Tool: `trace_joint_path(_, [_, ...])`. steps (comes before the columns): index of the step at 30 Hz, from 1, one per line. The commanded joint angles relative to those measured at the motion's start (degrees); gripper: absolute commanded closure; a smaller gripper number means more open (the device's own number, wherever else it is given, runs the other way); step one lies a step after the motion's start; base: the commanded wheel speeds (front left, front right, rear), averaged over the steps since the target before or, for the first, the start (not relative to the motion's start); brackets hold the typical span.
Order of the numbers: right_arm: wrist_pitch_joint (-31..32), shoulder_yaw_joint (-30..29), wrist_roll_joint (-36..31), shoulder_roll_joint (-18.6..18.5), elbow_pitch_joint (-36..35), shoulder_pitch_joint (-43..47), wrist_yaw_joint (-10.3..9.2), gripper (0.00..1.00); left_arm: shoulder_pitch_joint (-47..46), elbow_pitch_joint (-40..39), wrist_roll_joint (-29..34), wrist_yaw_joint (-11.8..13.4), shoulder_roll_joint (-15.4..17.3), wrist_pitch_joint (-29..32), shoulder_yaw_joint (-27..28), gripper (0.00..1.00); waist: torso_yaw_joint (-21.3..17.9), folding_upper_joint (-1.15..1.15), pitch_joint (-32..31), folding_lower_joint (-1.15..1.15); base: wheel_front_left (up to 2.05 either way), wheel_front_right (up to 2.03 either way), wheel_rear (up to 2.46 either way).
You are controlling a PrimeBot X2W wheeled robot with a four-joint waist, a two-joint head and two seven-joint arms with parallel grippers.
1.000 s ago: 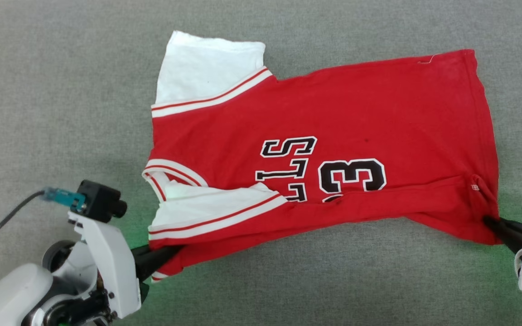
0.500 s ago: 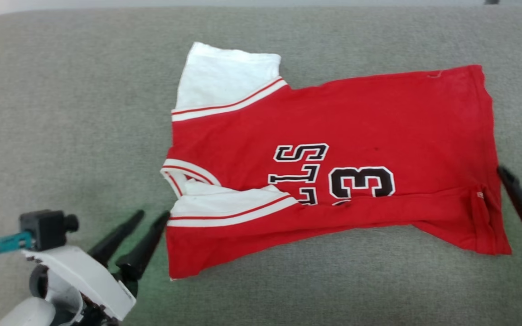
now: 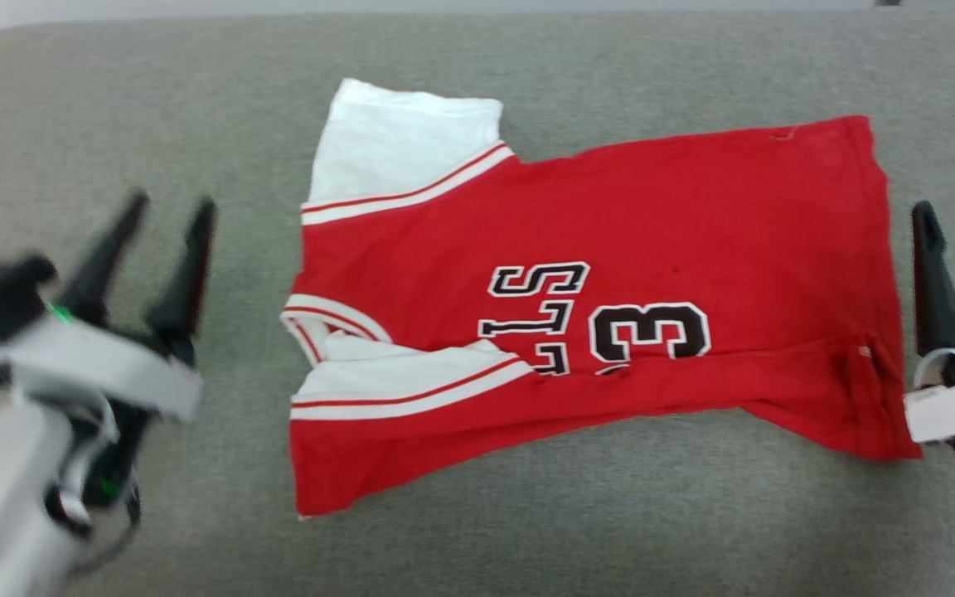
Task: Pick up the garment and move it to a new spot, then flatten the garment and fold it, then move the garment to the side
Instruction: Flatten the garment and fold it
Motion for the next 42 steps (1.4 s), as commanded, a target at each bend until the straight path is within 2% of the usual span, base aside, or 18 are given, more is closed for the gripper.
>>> trace_joint_path(1, [-0.6, 0.2, -0.4, 0.3, 0.1, -1.0, -0.02, 0.0, -1.3, 0.5, 0.3, -0.5, 0.2, -0.3, 0.2, 0.0, -2.2, 0.0, 1.0, 0.0, 0.0, 0.0, 0.0])
trace_joint_path(7, [-5.2, 2.8, -1.6, 3.4, 1.5, -3.3, -0.03, 0.0, -15.7, 9.4, 3.1, -5.2, 0.8, 4.3, -0.9, 0.0, -8.7, 0.0, 4.1, 0.0, 0.0, 0.0, 0.0])
trace_joint_path(14, [-7.8, 6.1, -0.8, 5.2, 3.0, -4.6, -0.04, 0.0, -31.8, 24.7, 7.8, -9.4, 1.7, 13.7, -6.2, 0.0, -15.3, 0.0, 7.7, 0.0, 0.0, 0.0, 0.0])
trace_joint_path(20, [-8.4, 7.6, -0.4, 5.4, 3.1, -5.0, -0.04, 0.0, -39.9, 36.3, 5.1, -10.4, 1.5, 27.8, -10.6, 0.0, -18.6, 0.0, 9.0, 0.0, 0.0, 0.0, 0.0])
trace_joint_path(26, [-8.2, 8.1, 0.4, 5.5, 2.9, -4.6, -0.04, 0.0, -44.0, 39.7, -2.3, -10.4, 2.9, 47.2, -14.6, 0.0, -19.6, 0.0, 9.6, 0.0, 0.0, 0.0, 0.0])
trace_joint_path(28, [-8.1, 8.2, 0.5, 5.6, 2.8, -4.6, -0.04, 0.0, -45.1, 40.1, -3.6, -10.4, 3.3, 51.7, -15.4, 0.0, -19.8, 0.0, 9.8, 0.0, 0.0, 0.0, 0.0])
trace_joint_path(31, [-8.0, 8.6, 0.6, 5.8, 2.7, -4.9, -0.04, 0.0, -45.9, 40.3, -4.3, -10.4, 3.6, 56.7, -17.0, 0.0, -20.0, 0.0, 10.2, 0.0, 0.0, 0.0, 0.0])
trace_joint_path(35, [-7.7, 9.0, 0.9, 5.7, 2.5, -5.4, -0.04, 0.0, -45.7, 40.1, -5.9, -10.5, 2.9, 58.1, -17.8, 0.0, -20.0, 0.0, 11.0, 0.0, 0.0, 0.0, 0.0])
trace_joint_path(36, [-7.4, 9.3, 0.9, 5.6, 2.5, -5.4, -0.04, 0.0, -45.4, 39.7, -6.3, -10.5, 2.6, 58.4, -18.1, 0.49, -19.9, 0.0, 11.2, 0.0, 0.0, 0.0, 0.0])
trace_joint_path(37, [-7.3, 9.8, 1.0, 5.2, 2.4, -5.8, -0.04, 0.0, -45.2, 39.5, -6.8, -10.5, 2.3, 58.3, -18.2, 0.65, -19.9, 0.0, 11.3, 0.0, 0.0, 0.0, 0.0])
trace_joint_path(38, [-7.0, 10.7, 1.4, 4.6, 1.7, -6.7, -0.03, 0.0, -45.1, 39.3, -7.3, -10.5, 2.1, 58.1, -18.2, 0.98, -19.7, 0.0, 11.5, 0.0, 0.0, 0.0, 0.0])
trace_joint_path(42, [-2.8, 12.4, 2.5, 2.0, 1.1, -11.2, -0.04, 0.0, -45.6, 38.6, -7.9, -10.5, 2.4, 57.2, -19.0, 1.0, -19.1, 0.0, 11.9, 0.0, 0.0, 0.0, 0.0])
